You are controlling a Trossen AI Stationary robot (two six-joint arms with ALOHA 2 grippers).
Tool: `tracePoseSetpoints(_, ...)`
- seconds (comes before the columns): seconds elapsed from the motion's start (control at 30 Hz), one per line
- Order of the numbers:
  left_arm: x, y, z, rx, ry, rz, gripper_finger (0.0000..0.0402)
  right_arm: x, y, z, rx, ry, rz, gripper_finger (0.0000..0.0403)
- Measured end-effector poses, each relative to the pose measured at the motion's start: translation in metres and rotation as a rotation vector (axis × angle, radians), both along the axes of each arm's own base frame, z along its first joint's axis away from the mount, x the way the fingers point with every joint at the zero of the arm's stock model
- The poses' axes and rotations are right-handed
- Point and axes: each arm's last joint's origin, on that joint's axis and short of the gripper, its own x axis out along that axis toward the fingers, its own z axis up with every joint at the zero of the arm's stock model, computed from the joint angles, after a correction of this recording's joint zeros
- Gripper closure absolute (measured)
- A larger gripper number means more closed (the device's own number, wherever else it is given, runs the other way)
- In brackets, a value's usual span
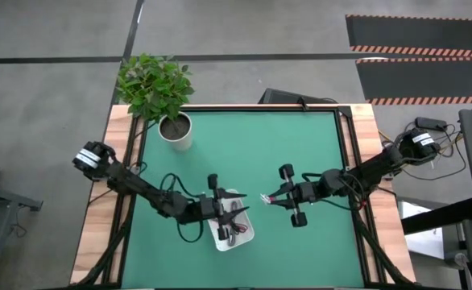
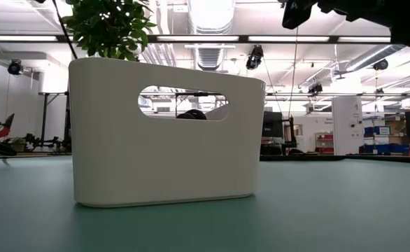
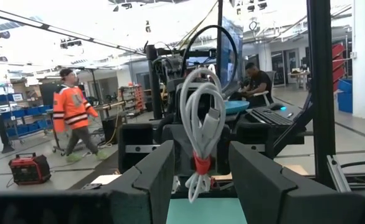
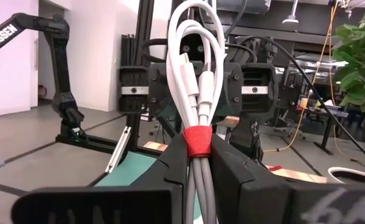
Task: Pick and place USB-C Cables
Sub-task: Put the white charger cable into the white bin
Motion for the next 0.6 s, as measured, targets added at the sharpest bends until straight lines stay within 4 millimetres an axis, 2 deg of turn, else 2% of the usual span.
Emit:
tracePoseSetpoints(0.2,0.015,-0.002,-0.006,0.007,0.012,0.014,0.0263,-0.001,0.002,0.000,-0.001,0.000,0.014,0.0374)
tracePoseSetpoints(0.6,0.060,-0.006,-0.011,0.006,-0.017,0.005,0.0263,0.000,0.002,-0.001,-0.014,0.001,0.014,0.0374)
